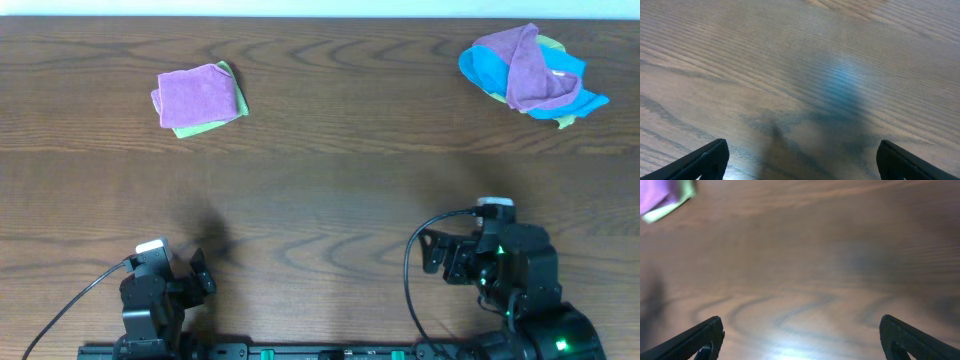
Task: Fold the cloth
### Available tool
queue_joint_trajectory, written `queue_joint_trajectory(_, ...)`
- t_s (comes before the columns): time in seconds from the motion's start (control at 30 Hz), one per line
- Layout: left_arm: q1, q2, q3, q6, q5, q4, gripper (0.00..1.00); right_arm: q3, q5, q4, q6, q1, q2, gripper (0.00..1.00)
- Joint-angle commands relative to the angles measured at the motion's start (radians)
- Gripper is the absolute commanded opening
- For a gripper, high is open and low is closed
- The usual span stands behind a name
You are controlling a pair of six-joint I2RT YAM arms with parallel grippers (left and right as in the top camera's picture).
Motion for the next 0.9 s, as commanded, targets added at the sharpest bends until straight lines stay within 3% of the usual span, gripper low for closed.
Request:
queue_joint_trajectory(0.0, -0.002, -0.010, -0.039, 0.026, 0.000, -0.043, 0.95, -0.053, 0.127, 0.035, -0.071, -0.022, -0.050, 0.99)
queue_joint_trajectory(0.1, -0.002, -0.010, -0.039, 0.026, 0.000, -0.043, 0.95, -0.142, 0.126, 0.098, -0.223, -0.042, -0.139, 0.99)
queue_joint_trajectory(0.33, -0.002, -0.010, -0.039, 0.026, 0.000, -0.043, 0.95, -0.395, 0.117, 0.105, -0.420, -0.172, -0.436, 0.99)
queue_joint_trajectory(0.53, -0.002, -0.010, -0.039, 0.026, 0.000, -0.043, 0.96, -0.462, 0.120, 0.103, -0.439, -0.227, -0.539, 0.99)
queue_joint_trajectory(0.87, -0.002, -0.010, -0.039, 0.026, 0.000, -0.043, 0.95, -0.462, 0.126, 0.103, -0.440, -0.233, -0.548, 0.99)
